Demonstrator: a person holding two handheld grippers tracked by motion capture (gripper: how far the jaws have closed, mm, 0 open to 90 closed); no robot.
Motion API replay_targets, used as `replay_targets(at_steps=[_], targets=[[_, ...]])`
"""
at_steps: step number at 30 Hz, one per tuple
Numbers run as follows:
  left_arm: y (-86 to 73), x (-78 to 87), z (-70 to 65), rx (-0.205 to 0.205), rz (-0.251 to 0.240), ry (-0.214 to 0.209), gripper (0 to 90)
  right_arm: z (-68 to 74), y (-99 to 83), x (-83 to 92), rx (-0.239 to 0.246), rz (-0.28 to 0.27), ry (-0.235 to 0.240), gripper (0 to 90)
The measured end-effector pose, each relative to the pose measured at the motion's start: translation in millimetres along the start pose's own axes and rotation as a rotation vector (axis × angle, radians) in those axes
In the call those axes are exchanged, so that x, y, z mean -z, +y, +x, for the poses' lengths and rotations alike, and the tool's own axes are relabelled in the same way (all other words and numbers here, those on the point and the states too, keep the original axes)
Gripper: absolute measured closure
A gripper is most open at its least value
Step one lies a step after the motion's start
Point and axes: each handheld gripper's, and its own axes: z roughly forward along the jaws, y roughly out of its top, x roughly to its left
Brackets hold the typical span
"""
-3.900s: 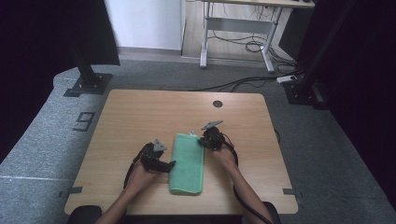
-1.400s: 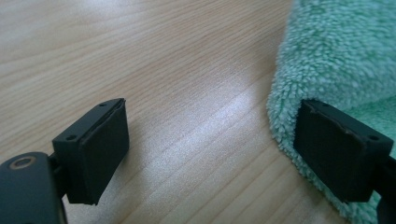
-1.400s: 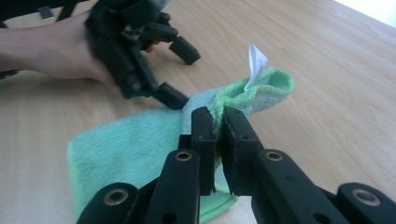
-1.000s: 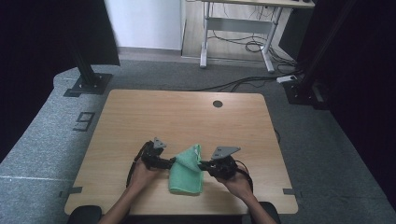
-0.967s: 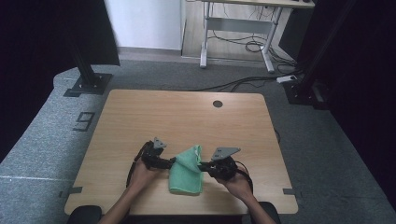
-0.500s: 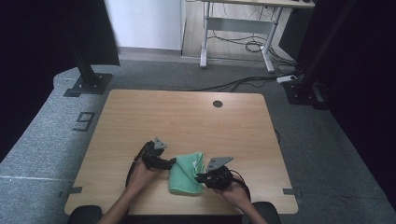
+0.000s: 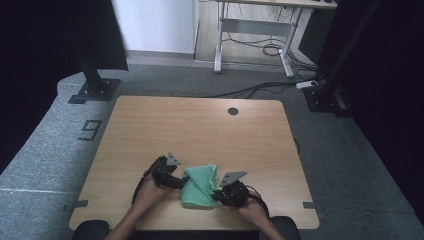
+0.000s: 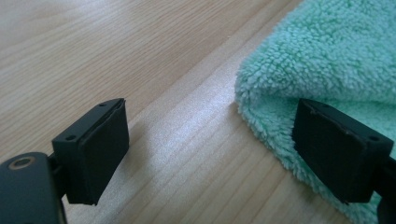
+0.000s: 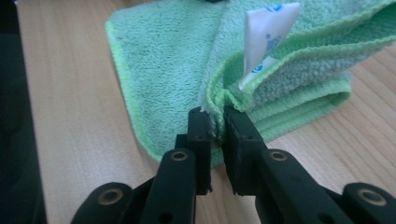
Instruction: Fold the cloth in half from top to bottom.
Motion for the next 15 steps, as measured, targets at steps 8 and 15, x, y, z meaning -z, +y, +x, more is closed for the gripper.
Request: replay_targets(at_steps=[8,15], targets=[[8.8,-10.9,16.4,0.031,-0.027,0.035,10.3,-17.9,10.2,-7.2,0.002,-0.002,-0.081,82.8],[16.3,-0.3,37.2,0.032,-0.025,-0.010,14.4,-36.1,12.5,-11.4,-0.060,-0.032,-0.064,82.2]])
